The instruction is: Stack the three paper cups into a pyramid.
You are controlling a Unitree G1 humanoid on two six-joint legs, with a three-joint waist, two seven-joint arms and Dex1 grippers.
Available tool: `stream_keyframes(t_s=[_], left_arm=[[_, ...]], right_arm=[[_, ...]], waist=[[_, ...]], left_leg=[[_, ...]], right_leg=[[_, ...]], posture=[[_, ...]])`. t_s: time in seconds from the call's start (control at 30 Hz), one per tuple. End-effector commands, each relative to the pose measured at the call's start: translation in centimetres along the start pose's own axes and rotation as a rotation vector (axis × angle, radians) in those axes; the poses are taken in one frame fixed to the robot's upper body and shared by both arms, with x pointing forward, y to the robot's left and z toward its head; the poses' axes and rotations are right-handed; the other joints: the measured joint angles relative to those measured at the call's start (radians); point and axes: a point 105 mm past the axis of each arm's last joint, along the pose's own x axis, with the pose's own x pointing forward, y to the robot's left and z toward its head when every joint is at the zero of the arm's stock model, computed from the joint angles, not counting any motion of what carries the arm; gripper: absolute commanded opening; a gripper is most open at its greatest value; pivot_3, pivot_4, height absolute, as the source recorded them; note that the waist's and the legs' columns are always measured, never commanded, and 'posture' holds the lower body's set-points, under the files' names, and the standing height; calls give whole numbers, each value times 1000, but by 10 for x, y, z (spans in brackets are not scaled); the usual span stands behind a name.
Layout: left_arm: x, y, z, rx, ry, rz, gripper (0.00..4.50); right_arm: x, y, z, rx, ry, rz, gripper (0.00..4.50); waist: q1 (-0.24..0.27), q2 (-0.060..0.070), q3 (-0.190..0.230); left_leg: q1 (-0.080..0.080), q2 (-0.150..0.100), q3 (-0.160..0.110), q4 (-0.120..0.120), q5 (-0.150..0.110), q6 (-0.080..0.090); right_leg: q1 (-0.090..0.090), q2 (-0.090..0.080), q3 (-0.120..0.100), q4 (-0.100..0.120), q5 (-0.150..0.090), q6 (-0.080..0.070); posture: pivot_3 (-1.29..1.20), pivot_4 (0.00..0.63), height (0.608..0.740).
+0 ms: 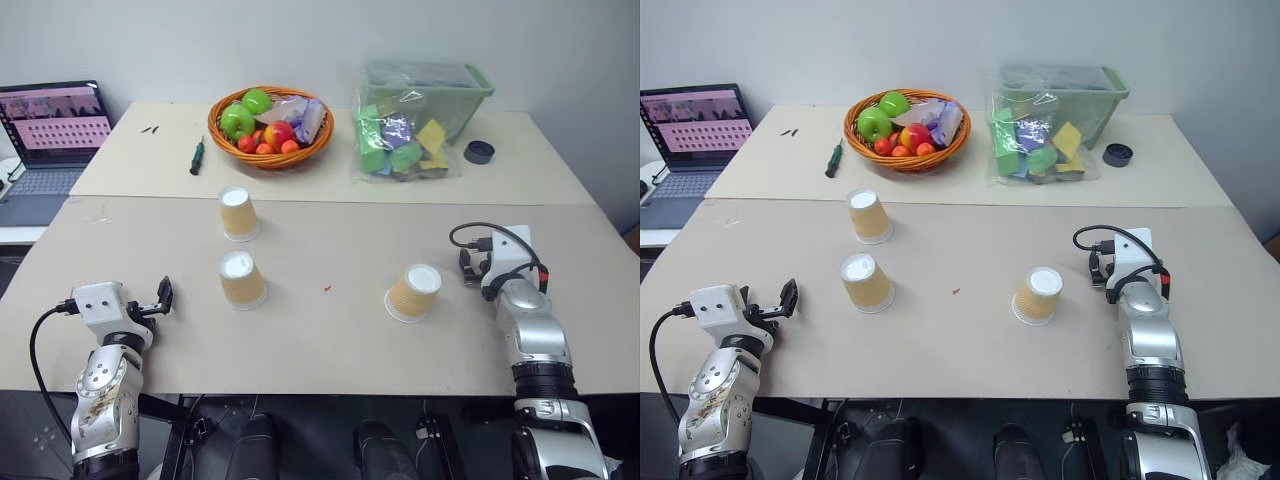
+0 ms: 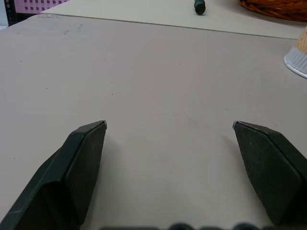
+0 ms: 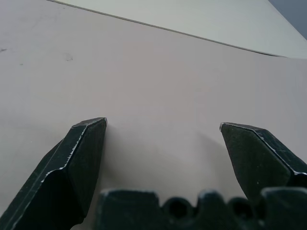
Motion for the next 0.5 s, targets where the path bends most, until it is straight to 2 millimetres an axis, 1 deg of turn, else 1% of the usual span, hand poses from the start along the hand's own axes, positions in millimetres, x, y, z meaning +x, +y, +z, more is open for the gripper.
stream_keyframes(t_s=[0.03,0.07,0.1,0.13,0.2,0.23,0.27,0.3,0.33,0.37,0.4,0.43,0.47,0.5], left_arm=[[6,-15,16,18,-48,-66,4500],[9,-24,17,17,-45,-106,4500],[11,-30,16,21,-40,-134,4500],[12,-33,16,23,-37,-150,4500],[12,-35,14,24,-28,-164,4500],[12,-35,14,25,-25,-168,4500],[11,-36,13,27,-22,-174,4500],[11,-36,12,29,-19,-179,4500],[10,-36,12,29,-17,-182,4500],[9,-36,11,31,-15,-184,4500],[9,-36,11,34,-12,-186,4500],[8,-36,11,37,-11,-187,4500],[8,-35,10,40,-8,-189,4500],[7,-34,10,44,-6,-191,4500]], right_arm=[[-4,-11,65,185,-196,27,4448],[-17,-3,115,352,-346,160,4448],[-37,6,159,471,-484,326,4448],[-55,12,184,529,-565,446,4448],[-100,25,221,606,-702,736,4448],[-116,29,230,625,-742,833,4448],[-144,35,241,627,-806,992,4448],[-167,40,247,620,-854,1127,4448],[-183,42,249,613,-879,1214,4448],[-199,44,249,604,-904,1303,4448],[-217,49,245,570,-912,1414,4448],[-229,52,242,546,-912,1489,4448],[-236,57,236,509,-883,1546,4448],[-236,72,224,409,-789,1579,4448]], waist=[[0,0,0],[0,1,1],[-3,4,2],[-9,7,5],[-12,9,5],[-12,7,3],[-12,2,0],[-9,-4,-4],[-7,-9,-6],[-5,-10,-7],[-2,-10,-7],[1,-10,-7],[3,-9,-7],[3,-9,-7]], left_leg=[[0,0,0,0,0,0],[0,0,0,0,0,0],[-1,0,0,0,0,0],[-2,0,0,1,1,1],[-3,-1,-1,2,1,2],[-3,0,-3,1,1,2],[-2,0,-4,0,1,2],[-1,0,-5,-2,1,2],[-1,0,-8,-3,0,2],[-1,1,-10,-3,-2,1],[-2,1,-10,-3,-2,1],[-2,1,-10,-2,-2,1],[-2,1,-10,-2,-2,1],[-2,1,-10,-1,-2,1]], right_leg=[[0,0,0,0,0,0],[0,0,0,0,0,0],[-1,0,0,1,0,0],[-3,0,2,2,0,0],[-4,0,1,5,1,1],[-2,1,-1,4,0,0],[-2,1,-3,4,-1,-1],[0,1,-5,3,-3,-2],[2,1,-9,2,-5,-4],[3,1,-11,1,-6,-6],[5,0,-12,0,-6,-6],[5,0,-12,0,-6,-6],[5,-1,-13,0,-6,-6],[5,-1,-12,0,-6,-6]], posture=[[0,150,692],[0,150,692],[0,150,692],[0,150,692],[0,150,692],[0,150,692],[0,150,692],[0,150,692],[0,150,692],[0,150,692],[0,150,692],[0,150,692],[0,150,692],[0,150,692]])
